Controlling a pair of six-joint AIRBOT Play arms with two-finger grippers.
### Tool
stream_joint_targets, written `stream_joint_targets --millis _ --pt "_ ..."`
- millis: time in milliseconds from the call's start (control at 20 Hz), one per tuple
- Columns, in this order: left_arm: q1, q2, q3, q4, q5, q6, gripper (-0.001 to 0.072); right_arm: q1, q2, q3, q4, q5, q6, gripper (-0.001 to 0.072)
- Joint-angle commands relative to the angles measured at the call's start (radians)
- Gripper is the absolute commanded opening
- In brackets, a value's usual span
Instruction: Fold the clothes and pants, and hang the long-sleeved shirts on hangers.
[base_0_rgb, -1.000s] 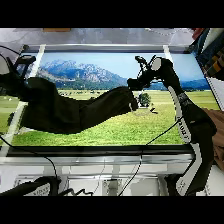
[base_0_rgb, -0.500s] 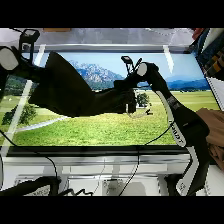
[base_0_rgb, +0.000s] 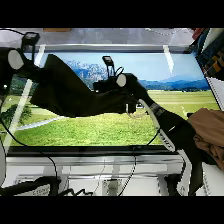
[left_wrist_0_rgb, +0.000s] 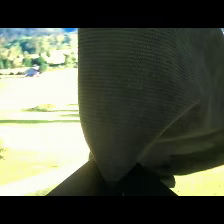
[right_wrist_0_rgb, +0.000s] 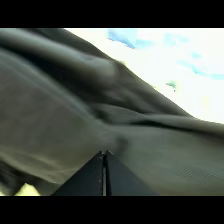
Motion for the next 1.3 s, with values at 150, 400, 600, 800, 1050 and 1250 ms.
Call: stream_joint_targets --millis 150,400,600,800,1050,1250 --pt "0.123 -0.002 0.001 -0.313 0.019 -0.082 0.0025 0.146 -0.093 0.002 0.072 -0.346 0.237 0.0020" --pt "0.128 -0.002 0.001 -0.569 0.072 -0.082 0.0026 0.205 -0.163 0.014 0.078 -0.454 0.442 0.0019" --pt "0.128 -0.002 0.001 -0.646 0.147 -0.082 0.0026 0.207 -0.184 0.016 0.041 -0.455 0.441 0.0020" --pt "0.124 -0.003 -0.001 -0.658 0.148 -0.082 0.0026 0.113 -0.174 0.016 0.027 -0.384 0.434 0.0022" --pt "0.094 -0.018 -0.009 -0.658 0.149 -0.082 0.0026 -0.066 -0.116 0.016 0.014 -0.040 0.431 0.0022" --pt "0.045 -0.074 -0.009 -0.658 0.165 -0.082 0.0026 -0.192 -0.051 0.016 0.014 0.230 0.261 0.0022"
